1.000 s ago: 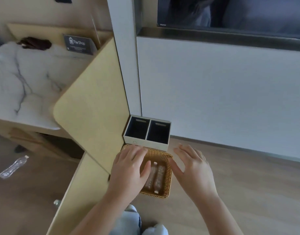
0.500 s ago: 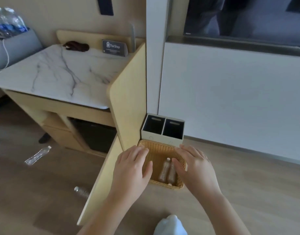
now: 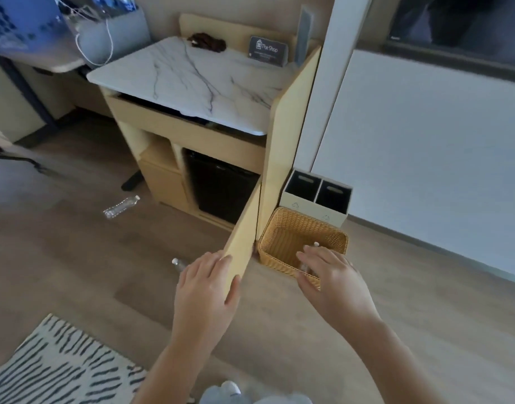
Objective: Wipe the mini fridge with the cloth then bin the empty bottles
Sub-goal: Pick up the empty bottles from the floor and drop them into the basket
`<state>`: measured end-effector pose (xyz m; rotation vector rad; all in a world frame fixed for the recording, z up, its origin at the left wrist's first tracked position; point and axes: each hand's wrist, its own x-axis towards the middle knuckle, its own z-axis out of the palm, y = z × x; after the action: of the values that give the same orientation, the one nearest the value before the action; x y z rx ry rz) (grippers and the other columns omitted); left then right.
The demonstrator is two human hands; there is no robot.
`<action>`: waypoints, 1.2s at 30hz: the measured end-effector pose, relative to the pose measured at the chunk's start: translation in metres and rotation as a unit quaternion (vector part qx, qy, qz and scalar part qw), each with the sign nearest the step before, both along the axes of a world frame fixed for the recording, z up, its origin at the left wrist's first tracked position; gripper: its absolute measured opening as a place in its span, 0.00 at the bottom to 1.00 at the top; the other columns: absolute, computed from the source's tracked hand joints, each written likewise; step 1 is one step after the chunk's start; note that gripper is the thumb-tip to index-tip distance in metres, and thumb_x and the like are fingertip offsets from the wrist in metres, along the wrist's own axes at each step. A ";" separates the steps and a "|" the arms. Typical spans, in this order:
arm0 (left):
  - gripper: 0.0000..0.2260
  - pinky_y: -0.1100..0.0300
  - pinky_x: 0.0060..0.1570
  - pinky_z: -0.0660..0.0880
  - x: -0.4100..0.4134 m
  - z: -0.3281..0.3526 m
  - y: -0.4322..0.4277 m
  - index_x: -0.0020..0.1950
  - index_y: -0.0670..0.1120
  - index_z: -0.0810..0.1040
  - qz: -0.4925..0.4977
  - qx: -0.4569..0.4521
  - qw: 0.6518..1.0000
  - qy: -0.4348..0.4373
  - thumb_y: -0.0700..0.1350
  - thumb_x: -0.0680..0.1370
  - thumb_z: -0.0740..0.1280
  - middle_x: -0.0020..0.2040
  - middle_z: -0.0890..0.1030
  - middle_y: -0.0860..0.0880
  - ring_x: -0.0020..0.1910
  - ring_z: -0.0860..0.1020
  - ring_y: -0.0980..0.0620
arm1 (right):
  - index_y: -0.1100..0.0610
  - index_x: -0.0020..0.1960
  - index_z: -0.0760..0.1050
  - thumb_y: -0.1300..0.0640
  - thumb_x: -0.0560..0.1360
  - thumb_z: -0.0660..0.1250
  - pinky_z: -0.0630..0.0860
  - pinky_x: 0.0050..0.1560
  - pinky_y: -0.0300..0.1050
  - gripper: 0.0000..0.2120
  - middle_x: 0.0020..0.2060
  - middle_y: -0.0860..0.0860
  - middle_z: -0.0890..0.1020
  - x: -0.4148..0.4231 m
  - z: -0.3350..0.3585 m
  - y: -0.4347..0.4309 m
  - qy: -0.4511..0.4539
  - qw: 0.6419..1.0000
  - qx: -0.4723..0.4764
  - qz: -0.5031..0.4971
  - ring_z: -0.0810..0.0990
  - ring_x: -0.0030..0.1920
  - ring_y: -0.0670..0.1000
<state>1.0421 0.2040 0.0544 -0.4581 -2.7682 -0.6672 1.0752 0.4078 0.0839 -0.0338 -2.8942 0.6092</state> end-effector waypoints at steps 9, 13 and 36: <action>0.22 0.46 0.49 0.74 0.101 0.004 -0.044 0.53 0.38 0.80 0.144 -0.006 0.988 -0.060 0.52 0.73 0.56 0.51 0.82 0.42 0.51 0.79 0.41 | 0.54 0.62 0.74 0.53 0.75 0.64 0.65 0.66 0.48 0.16 0.62 0.50 0.75 0.036 -0.002 -0.035 -0.042 0.988 -0.013 0.145 0.70 0.64 0.50; 0.20 0.46 0.49 0.75 0.130 0.005 -0.068 0.53 0.38 0.80 0.171 -0.038 0.981 -0.080 0.50 0.73 0.58 0.50 0.82 0.41 0.50 0.80 0.41 | 0.55 0.62 0.74 0.52 0.75 0.64 0.67 0.64 0.51 0.17 0.62 0.51 0.75 0.050 -0.009 -0.063 -0.056 0.983 -0.028 0.171 0.71 0.63 0.51; 0.13 0.47 0.50 0.74 0.024 -0.018 -0.432 0.52 0.36 0.79 0.306 0.031 0.951 -0.042 0.37 0.69 0.73 0.50 0.82 0.39 0.49 0.80 0.39 | 0.54 0.64 0.72 0.50 0.76 0.63 0.64 0.67 0.50 0.18 0.63 0.48 0.74 -0.097 -0.022 -0.438 -0.097 0.959 0.011 0.268 0.69 0.65 0.48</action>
<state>1.0658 -0.2276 0.0366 0.4429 -2.7217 -0.6161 0.9777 -0.0299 0.0623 0.7555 -3.1014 0.6852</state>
